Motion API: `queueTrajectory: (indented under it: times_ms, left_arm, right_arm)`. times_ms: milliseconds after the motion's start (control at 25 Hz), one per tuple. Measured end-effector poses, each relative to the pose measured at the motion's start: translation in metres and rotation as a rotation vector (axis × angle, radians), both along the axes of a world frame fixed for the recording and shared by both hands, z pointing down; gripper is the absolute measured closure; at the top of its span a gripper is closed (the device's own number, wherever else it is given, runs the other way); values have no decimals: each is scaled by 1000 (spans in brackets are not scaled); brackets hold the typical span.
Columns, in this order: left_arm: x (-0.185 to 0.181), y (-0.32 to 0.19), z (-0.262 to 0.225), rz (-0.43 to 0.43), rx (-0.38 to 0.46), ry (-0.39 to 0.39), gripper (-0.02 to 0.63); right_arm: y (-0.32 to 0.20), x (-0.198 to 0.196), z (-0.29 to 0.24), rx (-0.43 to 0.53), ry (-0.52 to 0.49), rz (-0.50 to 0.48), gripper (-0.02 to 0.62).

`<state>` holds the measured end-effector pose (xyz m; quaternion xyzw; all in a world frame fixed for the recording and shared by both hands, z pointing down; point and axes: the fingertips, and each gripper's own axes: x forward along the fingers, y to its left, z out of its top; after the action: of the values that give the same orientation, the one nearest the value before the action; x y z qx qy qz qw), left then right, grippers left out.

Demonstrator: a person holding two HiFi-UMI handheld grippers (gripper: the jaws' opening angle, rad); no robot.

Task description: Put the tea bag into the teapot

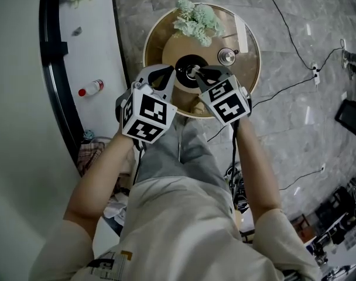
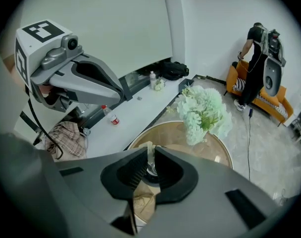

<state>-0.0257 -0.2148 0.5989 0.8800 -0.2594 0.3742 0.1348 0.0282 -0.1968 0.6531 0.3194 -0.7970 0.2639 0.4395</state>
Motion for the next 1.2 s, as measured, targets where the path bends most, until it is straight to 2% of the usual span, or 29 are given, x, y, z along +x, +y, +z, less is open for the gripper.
queueTrajectory:
  times_ms: [160,560,960,1200]
  left_arm:
    - [5,6,21,3,-45,1,598]
    - [7,17,60,52,-82,-51,598]
    - [7,19,77,26,-112,-66,598]
    - [6,21,80,23,-121,-69,598]
  right_arm:
    - [0,4,27,-31,18,13,554]
    - [9,10,81,-124,12,79,554]
    - [13,9,109,-155,55,94,545]
    - [13,5,111,-167,54,58,468]
